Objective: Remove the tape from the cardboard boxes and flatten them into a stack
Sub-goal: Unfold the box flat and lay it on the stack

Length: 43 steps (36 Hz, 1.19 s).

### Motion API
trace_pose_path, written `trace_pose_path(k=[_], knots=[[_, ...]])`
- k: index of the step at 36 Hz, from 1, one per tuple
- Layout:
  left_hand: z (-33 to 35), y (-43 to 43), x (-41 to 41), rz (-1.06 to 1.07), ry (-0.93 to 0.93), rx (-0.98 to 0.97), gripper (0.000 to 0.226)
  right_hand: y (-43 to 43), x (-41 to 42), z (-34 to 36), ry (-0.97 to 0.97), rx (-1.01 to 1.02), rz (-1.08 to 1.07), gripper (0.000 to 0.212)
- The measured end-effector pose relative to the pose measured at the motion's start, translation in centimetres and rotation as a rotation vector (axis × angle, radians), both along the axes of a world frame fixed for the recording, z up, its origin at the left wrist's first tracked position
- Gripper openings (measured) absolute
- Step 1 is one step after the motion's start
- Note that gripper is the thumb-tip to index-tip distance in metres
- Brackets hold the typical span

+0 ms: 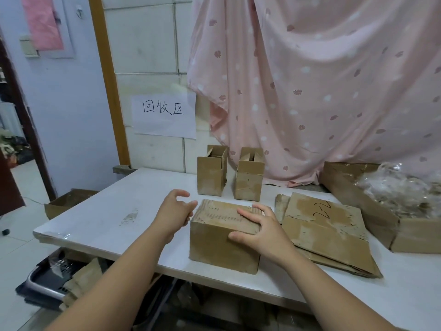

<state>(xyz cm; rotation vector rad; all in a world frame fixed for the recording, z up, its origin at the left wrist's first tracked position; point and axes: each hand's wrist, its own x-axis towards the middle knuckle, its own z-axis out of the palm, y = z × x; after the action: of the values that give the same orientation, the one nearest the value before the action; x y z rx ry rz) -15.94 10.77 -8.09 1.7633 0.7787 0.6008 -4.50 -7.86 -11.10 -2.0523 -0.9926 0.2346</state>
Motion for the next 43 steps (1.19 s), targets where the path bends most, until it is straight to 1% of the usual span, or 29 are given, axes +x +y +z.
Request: trace_pose_path(k=[2,7,8,9,11,14,17,20,22,25,30,34,37,42,43], knots=[[0.1,0.2,-0.2,0.014,-0.002,0.074,0.024,-0.1,0.1,0.0,-0.016,-0.017,-0.001,0.078],[0.2,0.2,-0.6,0.089,0.065,0.431,0.026,-0.1,0.3,0.4,-0.033,-0.048,0.02,0.075],[0.2,0.1,-0.6,0.101,0.065,0.465,0.028,-0.1,0.4,0.4,-0.033,-0.055,0.024,0.075],[0.1,-0.1,-0.6,0.103,0.048,0.46,0.031,-0.2,0.4,0.5,-0.032,-0.061,0.028,0.076],[0.2,-0.4,-0.4,0.104,0.007,0.389,0.035,-0.2,0.5,0.7,-0.033,-0.073,0.036,0.075],[0.2,-0.9,-0.2,0.15,-0.064,0.325,0.037,-0.2,0.5,0.7,-0.04,-0.078,0.03,0.075],[0.1,-1.4,-0.2,0.214,-0.095,0.346,0.042,-0.1,0.4,0.6,-0.046,-0.08,0.02,0.075],[0.0,-2.0,-0.5,0.283,-0.101,0.347,0.057,-0.1,0.3,0.6,-0.064,-0.097,0.018,0.075],[-0.3,-2.1,-0.7,0.302,-0.119,0.321,0.062,0.0,0.1,0.6,-0.086,-0.111,0.013,0.074],[-0.8,-2.2,-0.9,0.335,-0.17,0.285,0.061,0.0,0.0,0.6,-0.1,-0.123,0.007,0.074],[-1.1,-2.5,-0.7,0.413,-0.238,0.257,0.053,0.1,-0.1,0.6,-0.099,-0.119,0.007,0.073],[-1.3,-2.5,-0.5,0.435,-0.278,0.176,0.052,0.0,-0.1,0.6,-0.095,-0.12,0.005,0.074],[-1.4,-2.2,-0.5,0.417,-0.261,0.157,0.056,0.1,-0.1,0.6,-0.09,-0.125,0.006,0.074],[-1.7,-2.2,-0.8,0.35,-0.164,0.264,0.057,0.0,-0.2,0.6,-0.083,-0.125,0.006,0.073],[-1.7,-2.3,-0.8,0.343,-0.117,0.32,0.056,0.0,-0.2,0.5,-0.081,-0.123,0.007,0.073]])
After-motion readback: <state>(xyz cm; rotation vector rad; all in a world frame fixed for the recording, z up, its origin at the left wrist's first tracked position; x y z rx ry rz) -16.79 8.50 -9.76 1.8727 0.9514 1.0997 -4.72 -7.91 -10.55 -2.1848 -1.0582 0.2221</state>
